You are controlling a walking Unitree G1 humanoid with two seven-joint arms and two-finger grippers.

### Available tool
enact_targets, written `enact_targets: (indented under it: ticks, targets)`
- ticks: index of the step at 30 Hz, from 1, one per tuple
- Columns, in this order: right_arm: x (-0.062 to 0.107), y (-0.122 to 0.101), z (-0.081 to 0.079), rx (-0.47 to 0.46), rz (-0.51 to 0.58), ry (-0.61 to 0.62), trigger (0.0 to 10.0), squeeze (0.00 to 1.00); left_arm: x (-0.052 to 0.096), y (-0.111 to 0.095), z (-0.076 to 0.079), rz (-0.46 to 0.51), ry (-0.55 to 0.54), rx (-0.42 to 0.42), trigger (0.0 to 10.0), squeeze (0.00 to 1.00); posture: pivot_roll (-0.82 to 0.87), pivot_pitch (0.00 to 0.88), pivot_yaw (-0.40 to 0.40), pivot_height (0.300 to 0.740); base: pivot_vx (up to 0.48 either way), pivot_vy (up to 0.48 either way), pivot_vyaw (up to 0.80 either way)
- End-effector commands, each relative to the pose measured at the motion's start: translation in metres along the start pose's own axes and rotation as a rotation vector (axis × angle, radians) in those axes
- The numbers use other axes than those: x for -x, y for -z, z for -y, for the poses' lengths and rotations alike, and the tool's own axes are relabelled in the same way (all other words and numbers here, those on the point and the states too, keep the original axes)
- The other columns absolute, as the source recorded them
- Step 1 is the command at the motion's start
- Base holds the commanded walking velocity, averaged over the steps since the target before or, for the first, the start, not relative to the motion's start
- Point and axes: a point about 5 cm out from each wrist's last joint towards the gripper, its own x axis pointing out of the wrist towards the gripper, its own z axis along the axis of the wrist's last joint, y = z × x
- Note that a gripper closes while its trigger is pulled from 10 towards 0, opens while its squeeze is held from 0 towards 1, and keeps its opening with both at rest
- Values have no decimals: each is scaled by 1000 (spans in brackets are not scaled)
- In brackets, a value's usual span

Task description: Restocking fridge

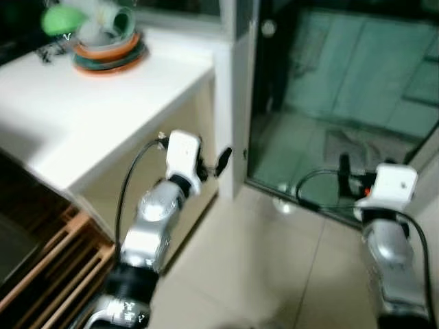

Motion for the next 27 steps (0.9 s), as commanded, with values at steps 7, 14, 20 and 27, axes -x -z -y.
enact_targets:
  ticks: [7,14,20,27]
  targets:
    - [1,-9,-18,-14,37,-59,10000,0,10,8,-32,-55,-155,21,10000,0,-216,0,75,740,69,0,-564]
    - [0,-11,-16,9,41,-94,10000,0,22,24,-44,-143,-265,46,10000,0,-226,0,45,740,0,0,-788]
    - [-11,-15,-20,16,39,-158,10000,0,43,29,-46,-162,-334,29,10000,0,-170,0,-27,740,0,0,-521]
    - [-21,-22,-34,-12,59,-202,10000,0,51,23,-53,-126,-363,34,10000,0,-149,0,-35,740,0,0,0]
